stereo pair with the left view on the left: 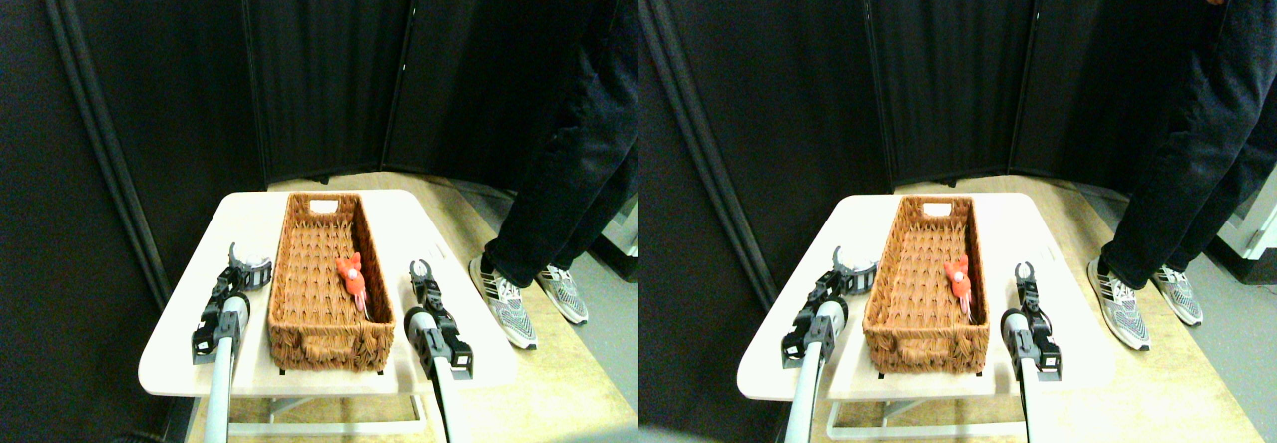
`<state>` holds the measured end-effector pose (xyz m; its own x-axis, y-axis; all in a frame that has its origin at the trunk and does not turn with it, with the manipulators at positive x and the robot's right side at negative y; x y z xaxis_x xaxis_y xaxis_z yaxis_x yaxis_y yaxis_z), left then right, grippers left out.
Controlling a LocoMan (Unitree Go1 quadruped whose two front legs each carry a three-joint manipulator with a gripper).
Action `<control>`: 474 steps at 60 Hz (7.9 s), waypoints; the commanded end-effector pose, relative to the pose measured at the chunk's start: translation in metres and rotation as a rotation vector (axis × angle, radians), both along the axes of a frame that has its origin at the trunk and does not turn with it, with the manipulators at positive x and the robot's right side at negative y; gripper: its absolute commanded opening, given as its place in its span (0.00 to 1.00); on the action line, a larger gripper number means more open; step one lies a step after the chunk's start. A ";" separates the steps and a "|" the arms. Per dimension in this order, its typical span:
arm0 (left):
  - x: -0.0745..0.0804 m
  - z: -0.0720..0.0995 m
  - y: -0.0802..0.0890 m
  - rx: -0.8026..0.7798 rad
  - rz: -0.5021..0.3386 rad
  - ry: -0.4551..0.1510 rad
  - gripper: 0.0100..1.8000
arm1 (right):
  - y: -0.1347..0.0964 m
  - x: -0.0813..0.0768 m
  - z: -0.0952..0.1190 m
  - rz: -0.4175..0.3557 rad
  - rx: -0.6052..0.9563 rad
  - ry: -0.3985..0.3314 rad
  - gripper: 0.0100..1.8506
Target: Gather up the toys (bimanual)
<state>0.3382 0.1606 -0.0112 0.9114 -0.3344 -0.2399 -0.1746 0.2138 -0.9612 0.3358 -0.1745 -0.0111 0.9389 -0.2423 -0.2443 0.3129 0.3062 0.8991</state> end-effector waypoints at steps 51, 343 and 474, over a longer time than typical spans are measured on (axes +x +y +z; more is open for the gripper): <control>0.007 -0.036 0.003 0.062 0.069 -0.035 0.26 | -0.001 -0.007 0.004 -0.022 -0.003 -0.027 0.00; -0.027 0.016 0.017 0.294 -0.034 -0.201 0.00 | 0.009 0.016 -0.015 0.074 0.127 0.185 0.48; -0.038 0.021 0.025 0.272 0.003 -0.254 0.00 | 0.129 0.019 0.089 0.463 0.138 0.044 0.39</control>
